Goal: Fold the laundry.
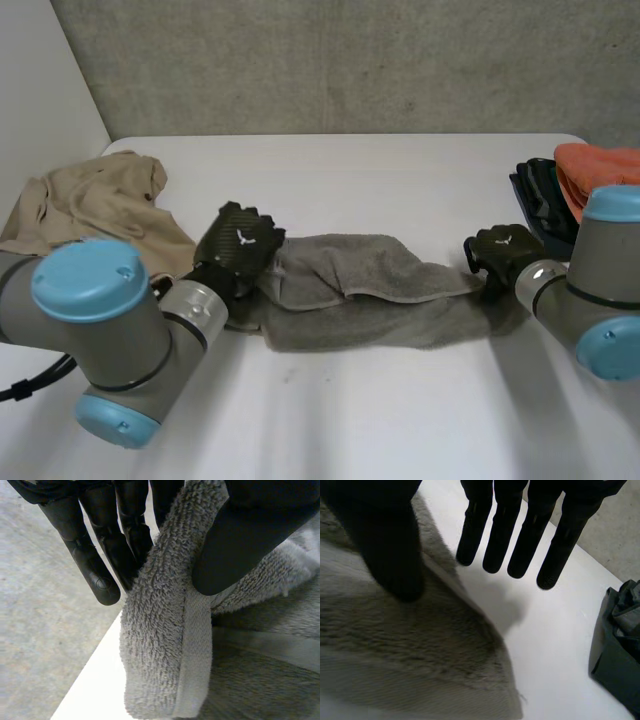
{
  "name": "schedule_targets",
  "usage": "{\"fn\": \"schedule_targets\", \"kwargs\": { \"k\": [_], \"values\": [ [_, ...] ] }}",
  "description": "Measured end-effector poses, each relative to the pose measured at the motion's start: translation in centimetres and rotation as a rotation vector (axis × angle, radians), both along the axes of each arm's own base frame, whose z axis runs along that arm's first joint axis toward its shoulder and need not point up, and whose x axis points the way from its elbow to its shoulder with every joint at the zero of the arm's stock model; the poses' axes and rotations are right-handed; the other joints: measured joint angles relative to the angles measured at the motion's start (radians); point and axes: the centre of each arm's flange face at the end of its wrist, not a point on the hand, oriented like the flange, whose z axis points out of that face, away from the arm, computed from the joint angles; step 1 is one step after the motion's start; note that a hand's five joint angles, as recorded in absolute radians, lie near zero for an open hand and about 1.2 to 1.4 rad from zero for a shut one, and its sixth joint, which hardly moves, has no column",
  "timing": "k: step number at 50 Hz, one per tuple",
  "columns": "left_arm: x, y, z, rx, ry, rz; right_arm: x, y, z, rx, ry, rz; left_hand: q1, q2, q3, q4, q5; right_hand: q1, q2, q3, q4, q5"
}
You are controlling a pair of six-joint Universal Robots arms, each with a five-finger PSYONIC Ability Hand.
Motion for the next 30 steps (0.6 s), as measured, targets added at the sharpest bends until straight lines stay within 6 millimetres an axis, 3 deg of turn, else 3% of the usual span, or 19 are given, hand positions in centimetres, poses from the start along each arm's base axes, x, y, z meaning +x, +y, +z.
{"fn": "schedule_targets", "kwargs": {
  "k": [6,8,21,24,28,30],
  "values": [
    [1.5,-2.1,0.8,-0.022,0.012,0.062,0.4,-1.6,0.3,-0.02,-0.02,0.021,0.0,0.0,0.0,0.0,0.0,-0.009,-0.009,-0.005,-0.003,0.002],
    [1.9,-2.8,1.1,-0.032,0.017,0.082,0.7,-1.8,0.3,-0.018,-0.027,0.036,0.0,0.0,0.0,0.0,0.0,-0.16,-0.164,-0.157,-0.153,-0.152],
    [2.0,-4.8,3.9,-0.078,0.107,0.106,0.9,-0.9,0.0,0.099,-0.039,0.06,0.0,0.0,0.0,0.0,0.0,-0.222,-0.236,-0.234,-0.231,-0.234],
    [1.9,-5.1,4.4,-0.087,0.122,0.108,0.8,-0.9,-0.1,0.11,-0.042,0.056,0.0,0.0,0.0,0.0,0.0,-0.154,-0.155,-0.146,-0.146,-0.134],
    [2.1,-6.0,4.8,-0.096,0.132,0.12,0.7,-1.1,-0.7,0.117,-0.041,0.049,0.0,0.001,0.008,0.001,0.0,0.287,0.305,0.299,0.301,0.307],
    [2.4,-6.4,4.8,-0.098,0.134,0.128,0.7,-1.4,-0.8,0.11,-0.041,0.043,0.0,0.001,0.009,0.001,0.0,0.294,0.336,0.333,0.339,0.334]
  ]
}}
